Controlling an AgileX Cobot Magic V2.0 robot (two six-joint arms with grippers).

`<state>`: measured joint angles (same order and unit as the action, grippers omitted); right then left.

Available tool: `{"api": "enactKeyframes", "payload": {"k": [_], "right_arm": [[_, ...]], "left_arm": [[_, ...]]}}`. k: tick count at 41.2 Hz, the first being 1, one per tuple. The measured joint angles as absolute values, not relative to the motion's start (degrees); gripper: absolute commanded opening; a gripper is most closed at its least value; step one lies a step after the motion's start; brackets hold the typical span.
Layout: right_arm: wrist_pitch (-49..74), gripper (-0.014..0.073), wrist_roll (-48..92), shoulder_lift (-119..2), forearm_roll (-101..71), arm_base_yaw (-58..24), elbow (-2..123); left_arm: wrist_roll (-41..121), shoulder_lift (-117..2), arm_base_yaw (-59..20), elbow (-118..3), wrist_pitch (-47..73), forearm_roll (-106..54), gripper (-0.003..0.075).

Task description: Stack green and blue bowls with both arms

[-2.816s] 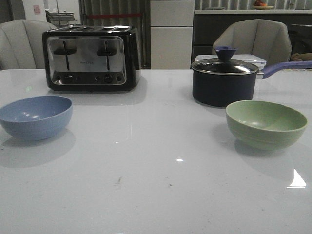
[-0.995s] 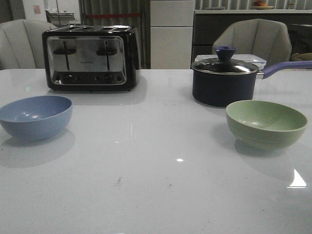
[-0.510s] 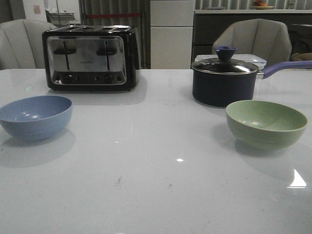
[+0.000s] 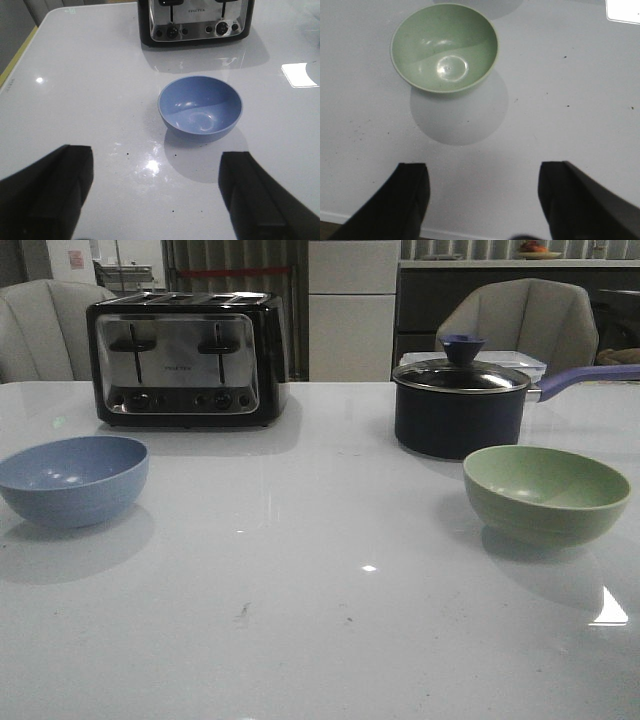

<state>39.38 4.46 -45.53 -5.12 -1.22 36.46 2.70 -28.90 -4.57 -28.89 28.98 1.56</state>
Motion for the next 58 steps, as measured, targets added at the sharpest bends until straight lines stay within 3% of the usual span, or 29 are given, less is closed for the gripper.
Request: {"api": "enactKeyframes", "payload": {"k": [20, 35, 48, 53, 58], "right_arm": [[38.19, 0.0571, 4.46, -84.11, -5.13, -1.22, 57.53], [37.29, 0.0561, 4.46, -104.0, -5.05, -1.22, 69.38], [37.15, 0.0171, 4.46, -110.04, -5.01, -1.22, 73.08], [37.64, 0.0085, 4.46, -109.9, -5.42, -1.22, 73.47], [38.0, 0.0063, 4.46, -109.42, -5.56, -1.22, 73.71]], "left_arm": [[2.7, -28.9, -4.57, -28.89, 29.01, 1.56, 0.0581], [2.7, -28.9, -4.57, -28.89, 29.11, 1.56, 0.0581], [2.7, -28.9, -4.57, -28.89, 29.11, 1.56, 0.0581], [2.7, -28.9, -4.57, -28.89, 29.11, 1.56, 0.0581], [2.7, -28.9, -4.57, -28.89, 29.13, 1.56, 0.0581]]}}
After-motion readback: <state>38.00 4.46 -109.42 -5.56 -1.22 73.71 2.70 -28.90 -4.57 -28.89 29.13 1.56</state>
